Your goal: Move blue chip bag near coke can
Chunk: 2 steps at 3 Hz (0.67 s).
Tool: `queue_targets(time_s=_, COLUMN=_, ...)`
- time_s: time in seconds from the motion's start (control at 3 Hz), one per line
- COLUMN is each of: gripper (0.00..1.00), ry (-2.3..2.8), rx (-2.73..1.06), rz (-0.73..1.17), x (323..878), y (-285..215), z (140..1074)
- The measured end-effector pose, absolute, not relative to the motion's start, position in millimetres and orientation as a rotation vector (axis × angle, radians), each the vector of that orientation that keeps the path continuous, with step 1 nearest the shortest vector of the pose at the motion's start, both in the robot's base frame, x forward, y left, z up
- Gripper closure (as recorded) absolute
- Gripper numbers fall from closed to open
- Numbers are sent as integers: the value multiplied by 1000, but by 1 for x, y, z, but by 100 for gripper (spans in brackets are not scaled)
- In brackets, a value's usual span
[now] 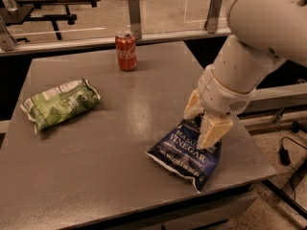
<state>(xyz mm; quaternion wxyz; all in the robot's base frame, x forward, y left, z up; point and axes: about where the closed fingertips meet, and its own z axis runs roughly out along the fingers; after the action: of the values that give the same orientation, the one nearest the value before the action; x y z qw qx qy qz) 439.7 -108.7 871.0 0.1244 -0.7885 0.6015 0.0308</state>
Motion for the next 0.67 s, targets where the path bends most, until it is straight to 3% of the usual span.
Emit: queue_targets(time_s=0.67, gripper=100, ry=1686, rx=-2321, rz=26, x=476, y=-92, z=887)
